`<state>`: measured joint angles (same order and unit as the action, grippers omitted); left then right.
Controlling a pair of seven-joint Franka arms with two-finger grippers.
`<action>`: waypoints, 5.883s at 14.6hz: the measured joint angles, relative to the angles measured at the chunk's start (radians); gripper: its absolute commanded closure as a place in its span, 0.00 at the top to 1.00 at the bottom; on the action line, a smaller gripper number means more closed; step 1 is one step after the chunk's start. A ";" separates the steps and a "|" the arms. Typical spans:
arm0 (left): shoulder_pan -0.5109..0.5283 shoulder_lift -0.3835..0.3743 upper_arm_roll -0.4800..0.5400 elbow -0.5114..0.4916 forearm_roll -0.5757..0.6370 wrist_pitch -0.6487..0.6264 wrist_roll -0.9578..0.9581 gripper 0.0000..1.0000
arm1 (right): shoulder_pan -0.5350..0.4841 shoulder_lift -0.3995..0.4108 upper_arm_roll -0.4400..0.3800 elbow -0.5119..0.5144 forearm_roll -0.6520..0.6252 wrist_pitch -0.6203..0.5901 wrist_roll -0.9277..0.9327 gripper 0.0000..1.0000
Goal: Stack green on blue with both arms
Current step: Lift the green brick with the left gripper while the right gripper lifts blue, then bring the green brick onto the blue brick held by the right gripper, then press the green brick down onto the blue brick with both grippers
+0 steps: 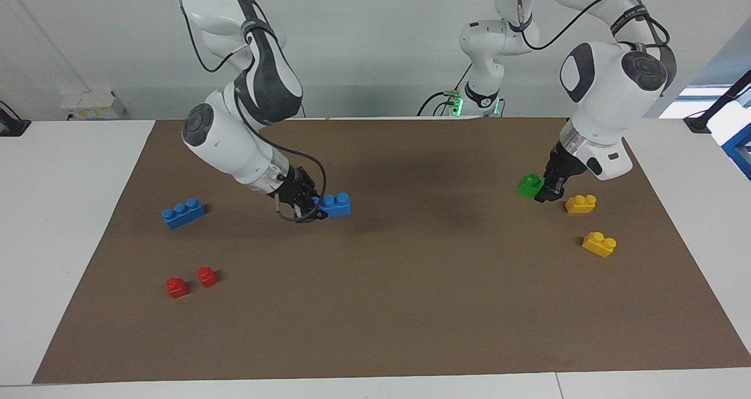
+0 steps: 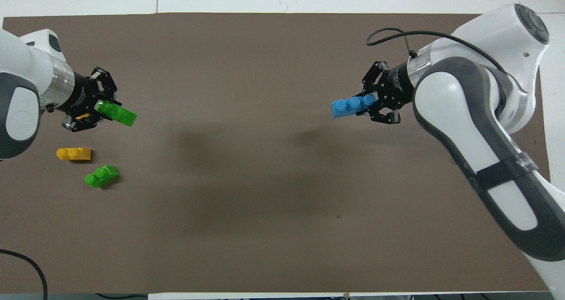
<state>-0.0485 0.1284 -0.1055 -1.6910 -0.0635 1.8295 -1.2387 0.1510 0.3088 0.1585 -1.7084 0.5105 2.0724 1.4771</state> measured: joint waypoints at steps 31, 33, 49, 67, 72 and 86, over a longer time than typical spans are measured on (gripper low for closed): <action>-0.299 -0.074 -0.084 -0.131 0.012 0.126 -0.683 0.00 | 0.216 0.164 0.000 -0.191 0.169 0.548 -0.001 0.00; -0.319 -0.070 -0.085 -0.149 0.029 0.156 -0.715 0.00 | 0.216 0.164 0.000 -0.191 0.170 0.549 -0.001 0.00; -0.422 0.072 -0.085 -0.243 0.180 0.494 -0.936 0.00 | 0.224 0.164 0.000 -0.194 0.170 0.563 -0.001 0.00; -0.436 0.177 -0.084 -0.222 0.312 0.572 -1.064 0.00 | 0.227 0.163 0.000 -0.198 0.170 0.575 -0.001 0.00; -0.436 0.185 -0.083 -0.215 0.326 0.584 -1.064 0.00 | 0.227 0.162 0.000 -0.199 0.170 0.576 -0.001 0.00; -0.452 0.224 -0.085 -0.208 0.441 0.609 -1.133 0.00 | 0.229 0.160 0.000 -0.204 0.174 0.586 -0.001 0.00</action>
<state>-0.5005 0.3522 -0.1907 -1.8986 0.3778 2.4389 -2.3715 0.3801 0.4690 0.1590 -1.9127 0.6841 2.6588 1.4763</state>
